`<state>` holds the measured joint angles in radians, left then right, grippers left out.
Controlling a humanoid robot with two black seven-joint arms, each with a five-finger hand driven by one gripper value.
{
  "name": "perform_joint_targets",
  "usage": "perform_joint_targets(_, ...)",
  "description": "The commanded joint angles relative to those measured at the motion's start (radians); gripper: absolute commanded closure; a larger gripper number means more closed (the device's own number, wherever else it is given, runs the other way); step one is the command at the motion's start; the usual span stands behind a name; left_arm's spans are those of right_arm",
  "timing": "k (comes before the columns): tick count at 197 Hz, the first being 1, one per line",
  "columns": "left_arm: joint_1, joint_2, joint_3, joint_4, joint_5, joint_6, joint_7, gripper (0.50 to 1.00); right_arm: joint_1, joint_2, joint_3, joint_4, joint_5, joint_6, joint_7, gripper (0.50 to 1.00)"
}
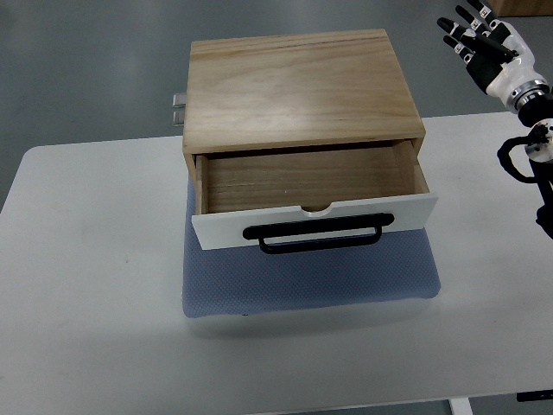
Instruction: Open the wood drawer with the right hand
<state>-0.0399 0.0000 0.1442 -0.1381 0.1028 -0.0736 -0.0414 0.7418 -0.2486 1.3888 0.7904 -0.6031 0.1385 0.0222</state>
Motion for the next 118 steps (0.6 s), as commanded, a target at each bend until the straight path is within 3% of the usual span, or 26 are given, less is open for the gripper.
perform_joint_targets(1,0.000,0.000,0.000,0.000,0.000,0.000,0.000,0.500,-0.013,0.015,0.019,0.000,0.006,-0.016,0.031,0.546)
perform_joint_targets(38,0.000,0.000,0.000,0.000,0.000,0.000,0.000,0.500,-0.035,0.038,0.025,0.000,0.006,-0.048,0.076,0.546)
perform_joint_targets(118,0.000,0.000,0.000,0.000,0.000,0.000,0.000,0.500,-0.085,0.042,0.010,0.000,0.000,-0.042,0.157,0.546)
